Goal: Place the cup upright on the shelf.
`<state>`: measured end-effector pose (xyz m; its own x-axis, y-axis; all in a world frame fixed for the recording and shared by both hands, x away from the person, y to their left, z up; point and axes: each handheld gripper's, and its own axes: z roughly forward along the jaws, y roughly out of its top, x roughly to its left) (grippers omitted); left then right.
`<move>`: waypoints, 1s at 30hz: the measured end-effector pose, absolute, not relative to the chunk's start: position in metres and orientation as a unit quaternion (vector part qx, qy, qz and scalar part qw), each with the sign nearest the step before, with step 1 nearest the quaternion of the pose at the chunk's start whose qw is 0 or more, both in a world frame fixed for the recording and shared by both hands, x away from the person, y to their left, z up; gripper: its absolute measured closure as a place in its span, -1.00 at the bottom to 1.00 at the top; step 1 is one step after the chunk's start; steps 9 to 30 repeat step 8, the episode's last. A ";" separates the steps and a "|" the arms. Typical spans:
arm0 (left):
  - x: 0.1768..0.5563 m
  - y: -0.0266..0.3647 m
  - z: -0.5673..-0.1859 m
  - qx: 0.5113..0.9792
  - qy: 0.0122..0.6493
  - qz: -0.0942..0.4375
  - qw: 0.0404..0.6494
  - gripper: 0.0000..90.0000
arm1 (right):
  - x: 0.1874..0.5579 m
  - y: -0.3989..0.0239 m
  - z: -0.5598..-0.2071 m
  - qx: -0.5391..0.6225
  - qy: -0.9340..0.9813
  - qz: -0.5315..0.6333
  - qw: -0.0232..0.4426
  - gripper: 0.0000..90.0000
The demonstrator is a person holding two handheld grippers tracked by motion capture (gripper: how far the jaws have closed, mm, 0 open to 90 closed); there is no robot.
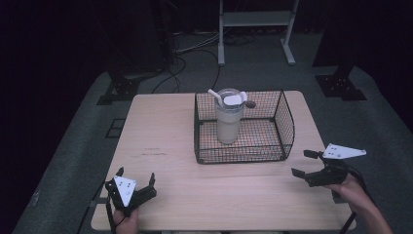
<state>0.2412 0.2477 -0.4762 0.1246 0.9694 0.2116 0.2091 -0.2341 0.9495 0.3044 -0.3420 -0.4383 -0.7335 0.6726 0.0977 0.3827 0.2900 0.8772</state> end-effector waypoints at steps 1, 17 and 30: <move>0.241 0.248 -0.476 0.630 0.467 0.469 0.406 -1.00 | 0.303 -0.342 -0.440 0.336 0.789 0.493 0.147 -0.84; 0.241 0.246 -0.476 0.630 0.466 0.468 0.408 -1.00 | 0.286 -0.339 -0.457 0.348 0.779 0.499 0.153 -0.84; 0.241 0.246 -0.476 0.630 0.466 0.468 0.408 -1.00 | 0.286 -0.339 -0.457 0.348 0.779 0.499 0.153 -0.84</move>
